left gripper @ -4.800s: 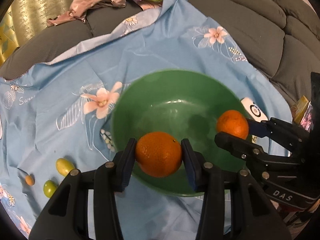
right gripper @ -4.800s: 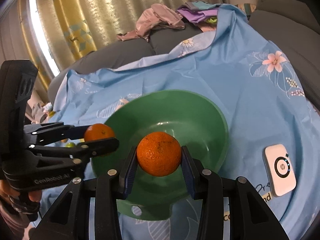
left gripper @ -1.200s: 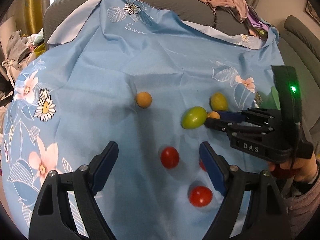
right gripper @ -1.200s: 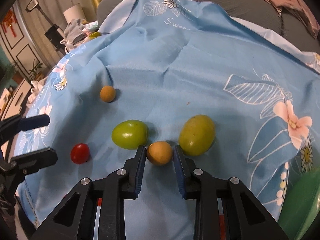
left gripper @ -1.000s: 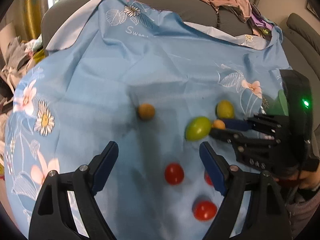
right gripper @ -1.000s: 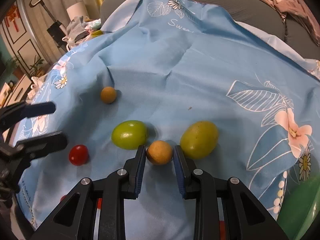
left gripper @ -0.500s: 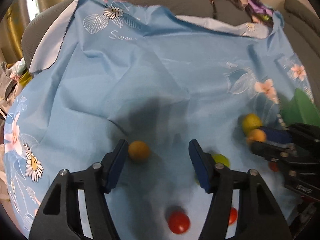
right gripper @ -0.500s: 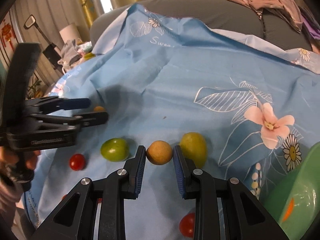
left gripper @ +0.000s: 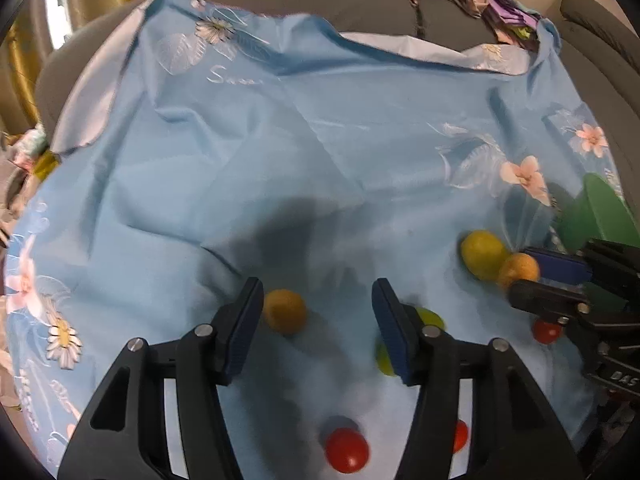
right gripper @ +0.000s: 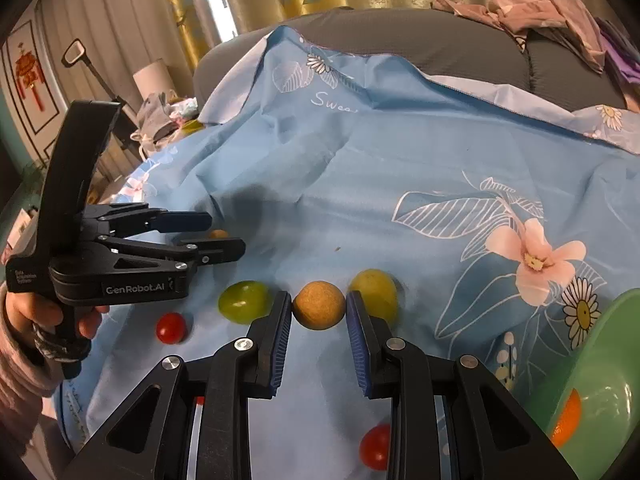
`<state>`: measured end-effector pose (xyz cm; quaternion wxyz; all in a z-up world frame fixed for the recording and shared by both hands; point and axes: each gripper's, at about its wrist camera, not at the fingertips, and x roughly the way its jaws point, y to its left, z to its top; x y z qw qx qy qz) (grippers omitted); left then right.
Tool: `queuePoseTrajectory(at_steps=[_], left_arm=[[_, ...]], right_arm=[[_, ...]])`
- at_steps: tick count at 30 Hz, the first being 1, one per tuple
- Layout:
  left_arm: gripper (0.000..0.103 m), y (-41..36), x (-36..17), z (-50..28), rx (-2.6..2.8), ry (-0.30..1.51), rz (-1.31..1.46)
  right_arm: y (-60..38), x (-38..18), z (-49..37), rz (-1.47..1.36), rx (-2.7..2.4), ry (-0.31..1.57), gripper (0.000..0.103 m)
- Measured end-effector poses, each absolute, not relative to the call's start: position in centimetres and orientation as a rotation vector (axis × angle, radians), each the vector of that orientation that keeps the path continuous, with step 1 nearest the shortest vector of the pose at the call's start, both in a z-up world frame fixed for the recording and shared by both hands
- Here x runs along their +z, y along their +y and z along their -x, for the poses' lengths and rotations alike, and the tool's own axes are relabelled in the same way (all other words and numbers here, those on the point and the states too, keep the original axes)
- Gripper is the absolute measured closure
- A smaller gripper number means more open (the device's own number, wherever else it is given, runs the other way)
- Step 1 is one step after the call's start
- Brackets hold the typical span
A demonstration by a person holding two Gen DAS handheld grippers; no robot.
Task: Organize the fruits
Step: 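Grasp a small tan fruit with the right tool while the left tool grasps the other, then carry both small tan fruits into the green bowl and open both tools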
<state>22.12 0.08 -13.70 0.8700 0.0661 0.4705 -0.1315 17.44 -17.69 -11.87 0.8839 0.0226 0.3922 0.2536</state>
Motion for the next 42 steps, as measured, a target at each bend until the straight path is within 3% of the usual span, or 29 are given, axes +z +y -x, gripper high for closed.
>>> queuePoseTrajectory(at_steps=[9, 16, 35, 42], left_arm=[[0.055, -0.3, -16.2, -24.7, -0.209, 1.072, -0.153], [0.075, 0.1, -16.4, -25.0, -0.195, 1.071, -0.181], [0.077, 1.9, -15.1, -21.7, -0.249, 1.040, -0.083], [0.077, 1.6, -12.3, -18.6, -0.272, 0.988, -0.066]], right_arm=[[-17.6, -11.8, -17.3, -0.043, 0.530, 0.808, 0.073], [-17.6, -11.9, -17.4, -0.046, 0.527, 0.812, 0.073], [-17.0, -11.9, -15.1, -0.055, 0.563, 0.841, 0.073], [-17.5, -10.9, -13.2, -0.071, 0.556, 0.824, 0.073]])
